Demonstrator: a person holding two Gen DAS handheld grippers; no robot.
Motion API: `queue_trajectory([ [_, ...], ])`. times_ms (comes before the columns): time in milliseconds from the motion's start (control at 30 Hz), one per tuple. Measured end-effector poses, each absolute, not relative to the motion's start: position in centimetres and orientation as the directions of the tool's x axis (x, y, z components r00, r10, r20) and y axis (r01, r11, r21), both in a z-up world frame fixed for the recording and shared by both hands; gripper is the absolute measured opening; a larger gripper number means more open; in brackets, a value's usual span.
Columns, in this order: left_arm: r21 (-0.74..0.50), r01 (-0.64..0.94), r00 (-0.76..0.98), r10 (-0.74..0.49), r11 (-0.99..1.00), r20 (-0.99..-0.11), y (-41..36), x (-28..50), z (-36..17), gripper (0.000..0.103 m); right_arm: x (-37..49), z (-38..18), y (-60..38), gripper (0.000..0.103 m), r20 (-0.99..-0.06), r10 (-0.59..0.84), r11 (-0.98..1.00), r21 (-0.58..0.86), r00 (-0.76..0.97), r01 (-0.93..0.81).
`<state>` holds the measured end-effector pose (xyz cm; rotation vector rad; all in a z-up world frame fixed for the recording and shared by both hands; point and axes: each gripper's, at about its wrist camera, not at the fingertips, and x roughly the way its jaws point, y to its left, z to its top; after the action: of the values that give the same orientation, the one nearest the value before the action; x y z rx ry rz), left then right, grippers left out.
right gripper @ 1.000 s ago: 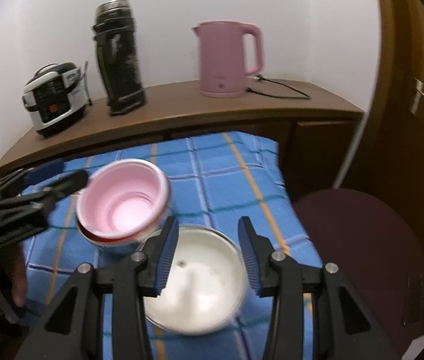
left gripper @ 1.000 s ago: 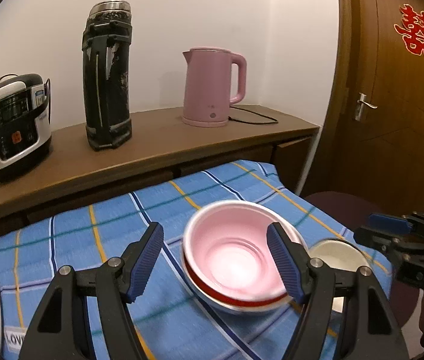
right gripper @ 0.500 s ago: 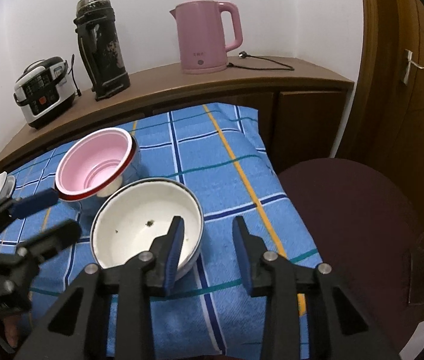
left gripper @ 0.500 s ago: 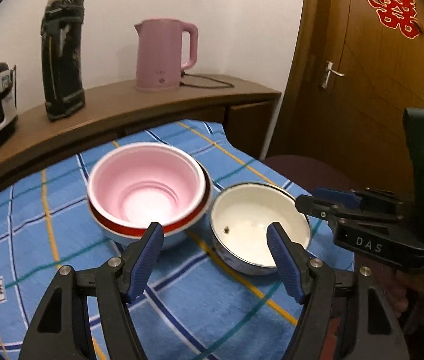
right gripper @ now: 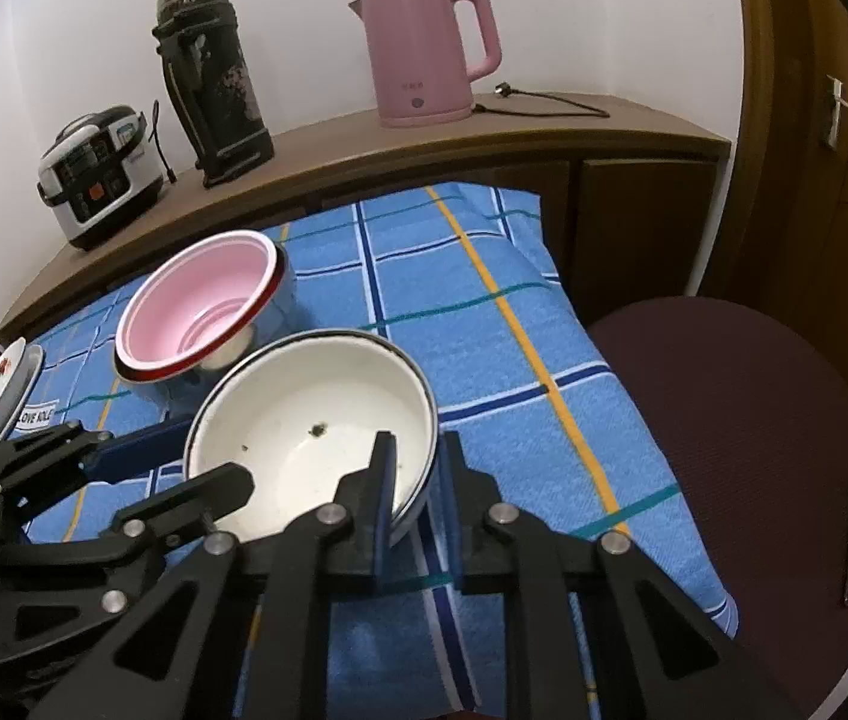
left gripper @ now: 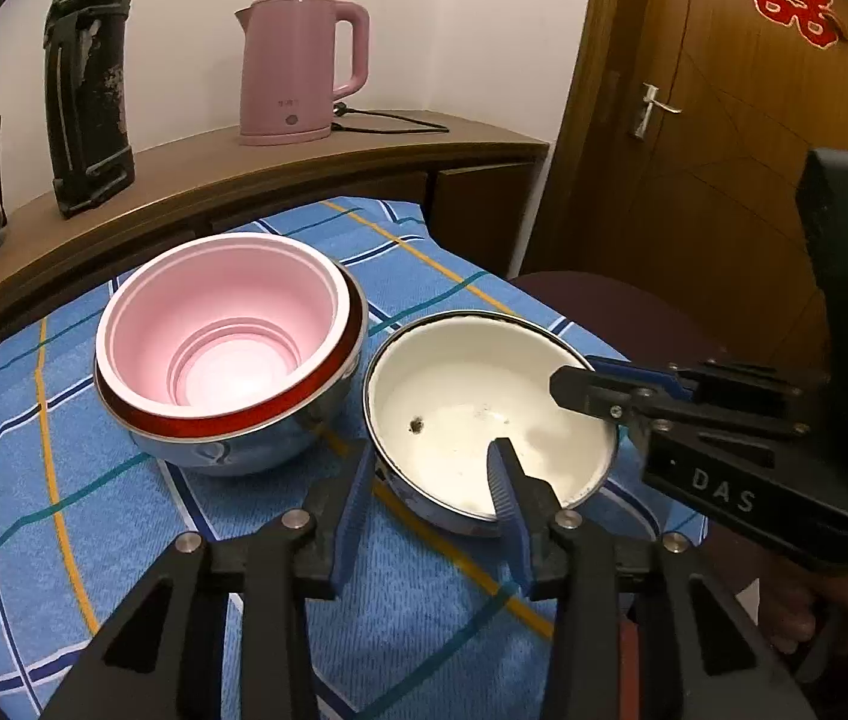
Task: Organize plates and bowls
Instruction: 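Lift the white enamel bowl with the left gripper over the pink bowl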
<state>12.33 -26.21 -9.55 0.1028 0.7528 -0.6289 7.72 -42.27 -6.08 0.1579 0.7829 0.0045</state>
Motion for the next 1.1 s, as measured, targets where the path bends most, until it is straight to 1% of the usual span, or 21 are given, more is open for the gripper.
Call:
queue_trajectory([
  [333, -0.154, 0.564, 0.571, -0.518, 0.811, -0.637, -26.2, 11.7, -7.8, 0.041, 6.5, -3.6, -42.4, 0.014, -0.663, 0.052, 0.988, 0.141, 0.746, 0.057],
  [600, -0.129, 0.576, 0.608, -0.529, 0.807, -0.593, -25.7, 10.9, -5.4, 0.041, 6.0, -0.6, -41.8, 0.014, -0.613, 0.036, 0.99, 0.127, 0.79, 0.053],
  [767, -0.114, 0.573, 0.632, -0.526, 0.811, -0.569, -25.2, 11.6, -3.9, 0.041, 6.4, 1.4, -41.1, 0.014, -0.578, 0.033, 0.993, 0.114, 0.815, 0.041],
  [1100, -0.103, 0.552, 0.687, -0.521, 0.827, -0.507, -23.2, 13.8, -1.1, 0.041, 8.7, 4.0, -39.2, 0.014, -0.54, 0.064, 0.994, 0.113, 0.839, -0.003],
])
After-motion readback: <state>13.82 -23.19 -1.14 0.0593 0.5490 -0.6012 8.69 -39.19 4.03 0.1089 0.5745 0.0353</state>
